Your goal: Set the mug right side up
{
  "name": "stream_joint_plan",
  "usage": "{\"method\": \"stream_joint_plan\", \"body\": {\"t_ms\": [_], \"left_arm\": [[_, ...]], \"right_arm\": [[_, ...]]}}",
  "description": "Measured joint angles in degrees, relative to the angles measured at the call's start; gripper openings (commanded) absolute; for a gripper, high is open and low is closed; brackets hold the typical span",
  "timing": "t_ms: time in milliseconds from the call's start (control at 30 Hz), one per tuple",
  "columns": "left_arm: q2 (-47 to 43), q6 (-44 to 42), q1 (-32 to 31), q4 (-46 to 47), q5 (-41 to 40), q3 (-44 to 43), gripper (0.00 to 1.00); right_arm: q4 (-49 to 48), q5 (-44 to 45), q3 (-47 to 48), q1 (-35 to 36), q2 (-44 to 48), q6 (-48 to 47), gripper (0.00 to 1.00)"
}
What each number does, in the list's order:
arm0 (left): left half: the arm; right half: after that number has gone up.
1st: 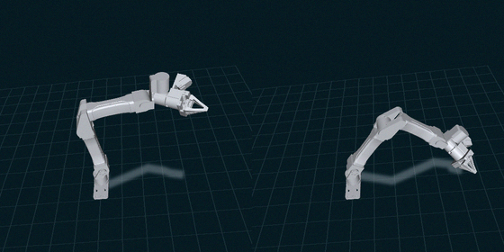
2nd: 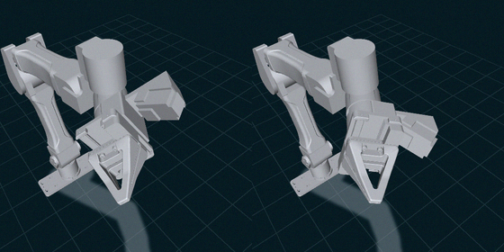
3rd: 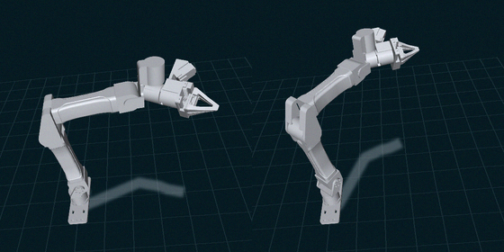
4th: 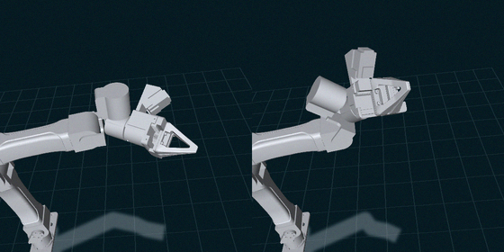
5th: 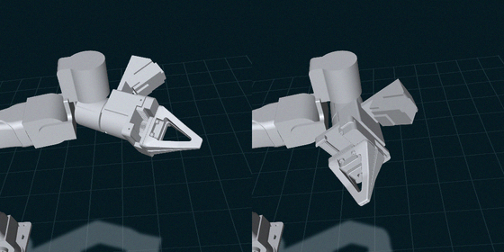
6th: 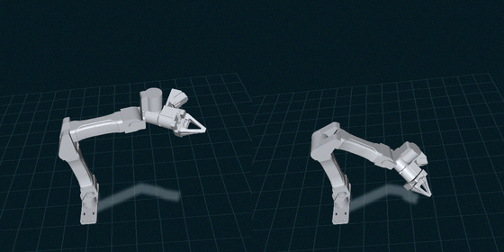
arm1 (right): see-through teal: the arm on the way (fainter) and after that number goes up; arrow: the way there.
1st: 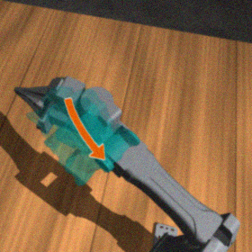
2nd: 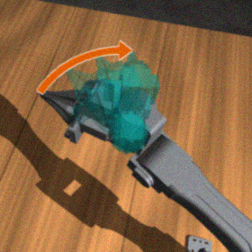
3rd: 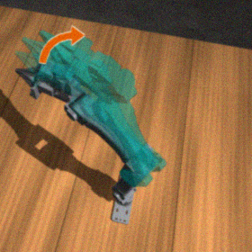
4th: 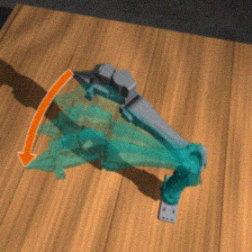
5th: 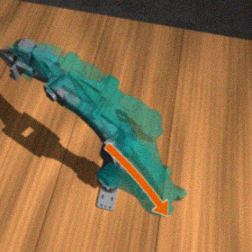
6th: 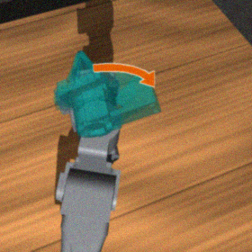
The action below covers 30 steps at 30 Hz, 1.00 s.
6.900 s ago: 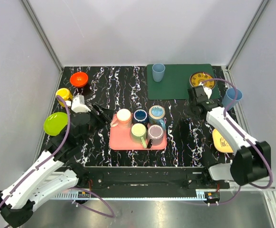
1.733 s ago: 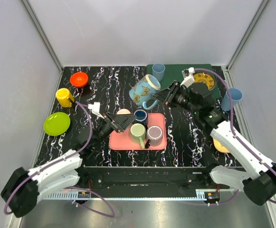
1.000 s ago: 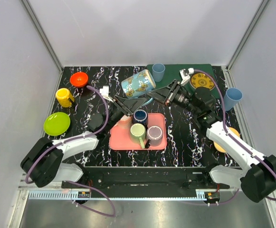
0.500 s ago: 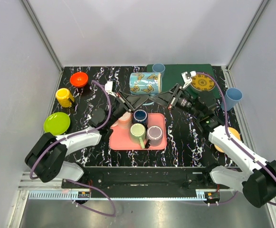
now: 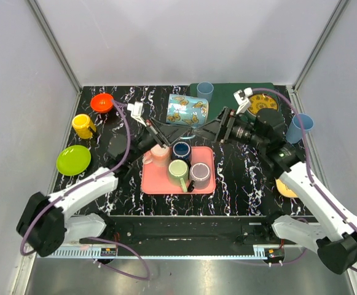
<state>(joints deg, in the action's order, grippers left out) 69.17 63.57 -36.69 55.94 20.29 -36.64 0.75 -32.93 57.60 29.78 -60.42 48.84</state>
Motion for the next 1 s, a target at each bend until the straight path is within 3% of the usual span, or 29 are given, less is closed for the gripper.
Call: {"method": "stream_joint_plan", "body": {"t_ms": [100, 167, 233, 400, 733, 1000], "left_arm": [[-3.82, -8.55, 0.00, -14.80, -1.42, -5.86, 0.00], [-3.34, -15.50, -0.09, -28.59, -4.72, -14.34, 0.00], [0.17, -22.69, -0.09, -42.47, -10.34, -25.59, 0.00], [13.60, -33.55, 0.59, -63.45, -23.39, -45.33, 0.00], [42.84, -43.41, 1.40, -87.36, -34.75, -64.02, 0.00], [55.32, -45.68, 3.63, -92.72, -36.63, -77.50, 0.00]], "right_arm": [[11.32, 7.32, 5.64, 0.07, 1.77, -6.12, 0.88], [18.16, 14.80, 8.44, 0.07, 3.34, -9.60, 0.87], [23.21, 21.49, 9.01, 0.07, 5.29, -11.93, 0.87], [30.91, 32.09, 6.38, 0.07, 9.20, -14.95, 0.86], [34.60, 37.90, 1.31, 0.07, 10.27, -16.72, 0.86], [33.97, 38.07, -2.89, 0.07, 9.60, -16.70, 0.86]]}}
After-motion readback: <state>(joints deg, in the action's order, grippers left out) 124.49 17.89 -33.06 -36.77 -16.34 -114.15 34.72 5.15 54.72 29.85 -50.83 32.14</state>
